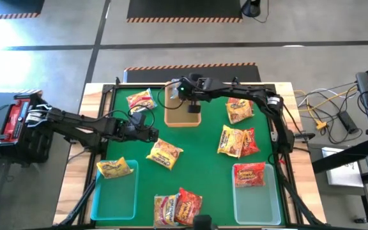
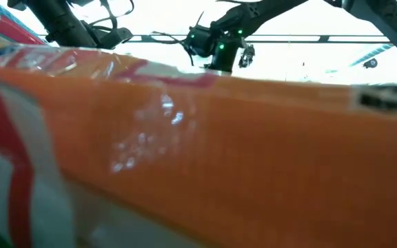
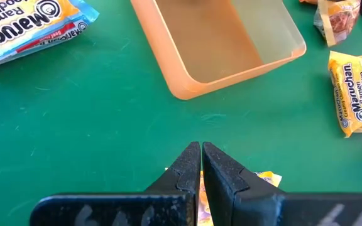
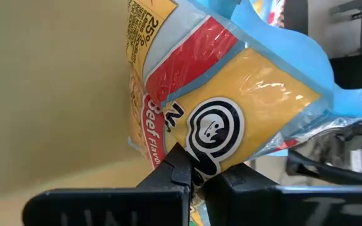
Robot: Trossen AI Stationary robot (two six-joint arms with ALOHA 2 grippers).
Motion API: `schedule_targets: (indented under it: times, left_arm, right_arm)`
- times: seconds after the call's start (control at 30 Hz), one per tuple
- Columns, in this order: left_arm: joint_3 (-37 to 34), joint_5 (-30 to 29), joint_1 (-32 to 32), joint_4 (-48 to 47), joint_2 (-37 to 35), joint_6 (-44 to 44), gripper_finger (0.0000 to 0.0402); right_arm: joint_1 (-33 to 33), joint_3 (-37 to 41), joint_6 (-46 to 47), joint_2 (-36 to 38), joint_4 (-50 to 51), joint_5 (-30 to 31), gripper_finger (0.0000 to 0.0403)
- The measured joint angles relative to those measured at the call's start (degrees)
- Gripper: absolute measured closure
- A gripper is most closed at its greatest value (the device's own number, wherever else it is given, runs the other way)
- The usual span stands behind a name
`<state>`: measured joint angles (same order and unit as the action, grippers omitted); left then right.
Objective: Sort Maruchan noodles
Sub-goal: Put the blue noodle pack into the yellow bin
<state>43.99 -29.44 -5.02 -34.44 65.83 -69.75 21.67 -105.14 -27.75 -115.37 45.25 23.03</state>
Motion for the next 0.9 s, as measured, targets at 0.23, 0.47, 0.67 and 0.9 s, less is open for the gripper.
schedule_targets:
  times: [0.23,0.47,0.67,0.9]
  left_arm:
    - [0.0,0.0,0.2,-0.1,-0.1,0.0,0.0401]
    - [0.0,0.0,0.3,-0.4,-0.1,-0.8,0.0401]
    - [0.0,0.0,0.3,-0.5,-0.1,-0.9,0.0401]
    - [0.0,0.0,0.3,-0.5,-0.1,-0.9,0.0401]
  right_arm:
    - [0.0,-6.3,-2.3,-6.2,6.2,1.2,0.0394]
    - [0.0,-10.9,-2.9,-10.3,8.9,1.0,0.0375]
    - [0.1,-11.8,-2.5,-10.4,8.7,1.0,0.0330]
    - [0.1,-11.9,0.3,-8.9,7.9,1.2,0.0291]
